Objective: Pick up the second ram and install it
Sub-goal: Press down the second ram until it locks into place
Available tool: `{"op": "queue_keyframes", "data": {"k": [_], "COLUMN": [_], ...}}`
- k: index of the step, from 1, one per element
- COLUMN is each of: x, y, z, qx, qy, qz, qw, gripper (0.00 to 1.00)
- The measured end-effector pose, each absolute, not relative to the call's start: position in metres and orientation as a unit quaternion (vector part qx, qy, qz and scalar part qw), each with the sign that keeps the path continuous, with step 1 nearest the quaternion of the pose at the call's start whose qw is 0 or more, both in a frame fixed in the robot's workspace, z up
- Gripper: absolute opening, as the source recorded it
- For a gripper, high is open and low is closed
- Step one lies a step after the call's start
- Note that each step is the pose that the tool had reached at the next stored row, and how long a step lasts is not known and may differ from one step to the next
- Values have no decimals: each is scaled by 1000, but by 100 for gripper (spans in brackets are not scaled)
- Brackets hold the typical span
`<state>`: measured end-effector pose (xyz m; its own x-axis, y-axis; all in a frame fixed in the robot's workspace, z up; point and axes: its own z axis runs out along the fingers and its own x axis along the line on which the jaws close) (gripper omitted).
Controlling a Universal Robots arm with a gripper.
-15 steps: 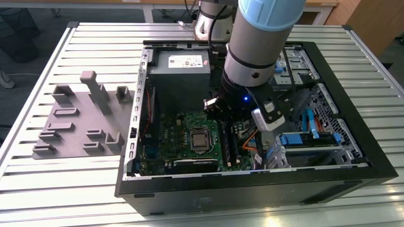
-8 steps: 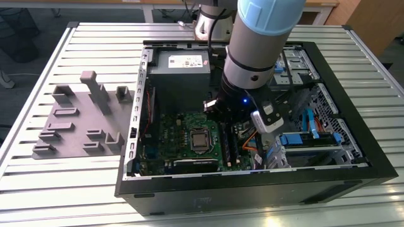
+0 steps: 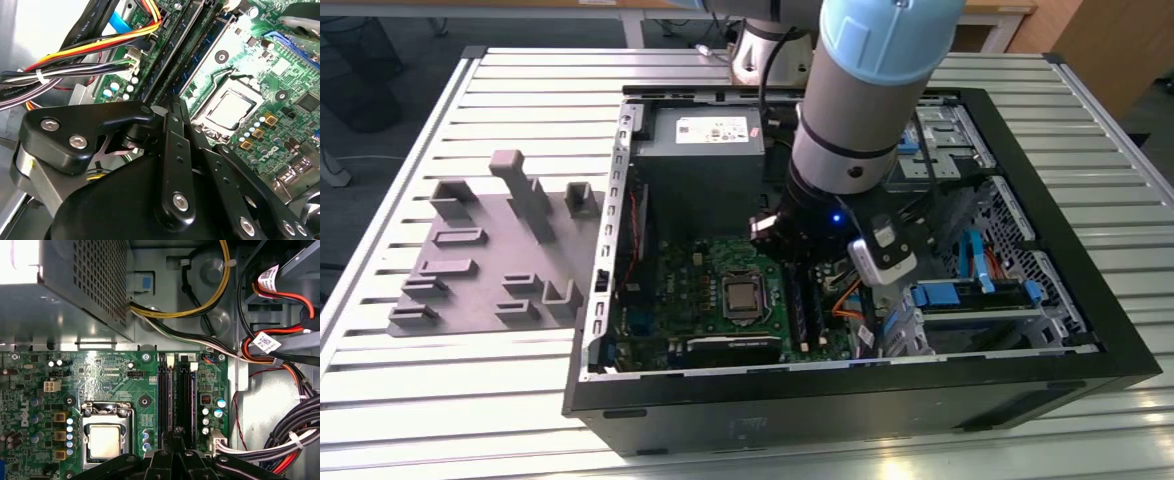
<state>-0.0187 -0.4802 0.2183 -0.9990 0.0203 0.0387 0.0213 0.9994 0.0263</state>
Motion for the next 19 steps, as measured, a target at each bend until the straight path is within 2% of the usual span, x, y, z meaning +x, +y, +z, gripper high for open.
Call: {"op": "queue_keyframes", "data": {"k": [7, 12, 19], "x": [-19, -19, -19], "y": [-480, -480, -480], "z": [216, 232, 234], "qx": [-10, -10, -10], "qy": [-1000, -1000, -1000], "qz": [-14, -14, -14], "qw": [19, 19, 19], "gripper": [13, 13, 13]}}
